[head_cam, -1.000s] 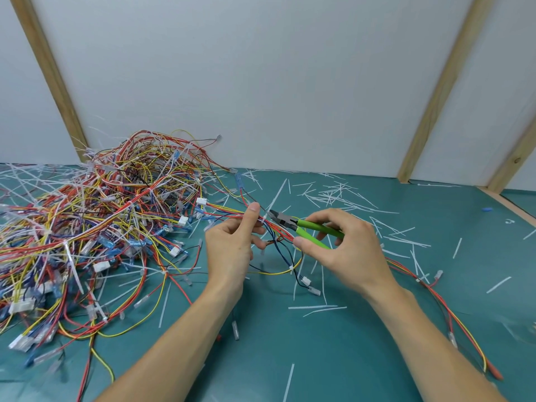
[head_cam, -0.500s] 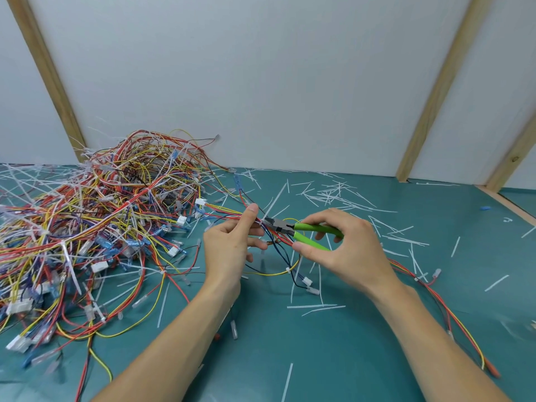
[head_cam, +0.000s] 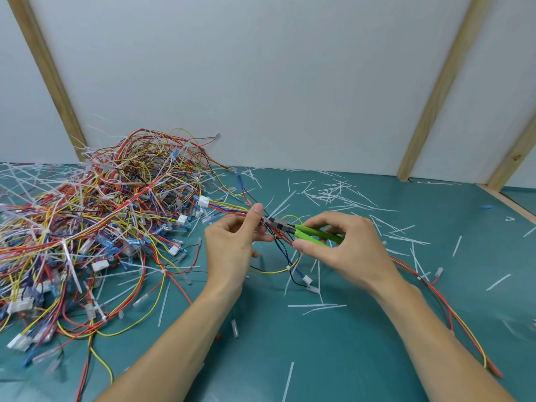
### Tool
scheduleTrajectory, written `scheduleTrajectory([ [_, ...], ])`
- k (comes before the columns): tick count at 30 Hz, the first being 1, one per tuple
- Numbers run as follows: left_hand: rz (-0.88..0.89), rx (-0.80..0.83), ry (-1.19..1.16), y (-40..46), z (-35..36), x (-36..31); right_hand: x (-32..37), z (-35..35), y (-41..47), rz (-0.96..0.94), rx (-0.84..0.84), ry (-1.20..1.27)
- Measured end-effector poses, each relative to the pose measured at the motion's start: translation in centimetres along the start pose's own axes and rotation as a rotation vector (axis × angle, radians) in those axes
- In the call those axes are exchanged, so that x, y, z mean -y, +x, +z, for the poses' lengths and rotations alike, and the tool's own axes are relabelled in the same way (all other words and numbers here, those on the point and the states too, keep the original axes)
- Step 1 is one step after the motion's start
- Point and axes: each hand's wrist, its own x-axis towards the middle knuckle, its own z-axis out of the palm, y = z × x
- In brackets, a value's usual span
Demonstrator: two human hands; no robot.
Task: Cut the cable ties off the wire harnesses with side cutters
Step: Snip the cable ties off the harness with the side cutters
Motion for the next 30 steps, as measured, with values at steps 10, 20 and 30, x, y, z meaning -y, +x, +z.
scheduleTrajectory([
  [10, 0.015, -0.025, 0.009, 0.07, -0.13, 0.07, 0.33, -0.21, -0.02, 0.01, -0.013, -0.041],
  [20, 0.037, -0.053, 0.04, -0.02, -0.06, 0.23, 0.59, -0.38, -0.05, 0.042, 0.001, -0.038],
  [30, 0.05, -0.056, 0.054, -0.03, -0.09, 0.38, 1.0, -0.54, -0.1, 0.085, 0.03, 0.001],
])
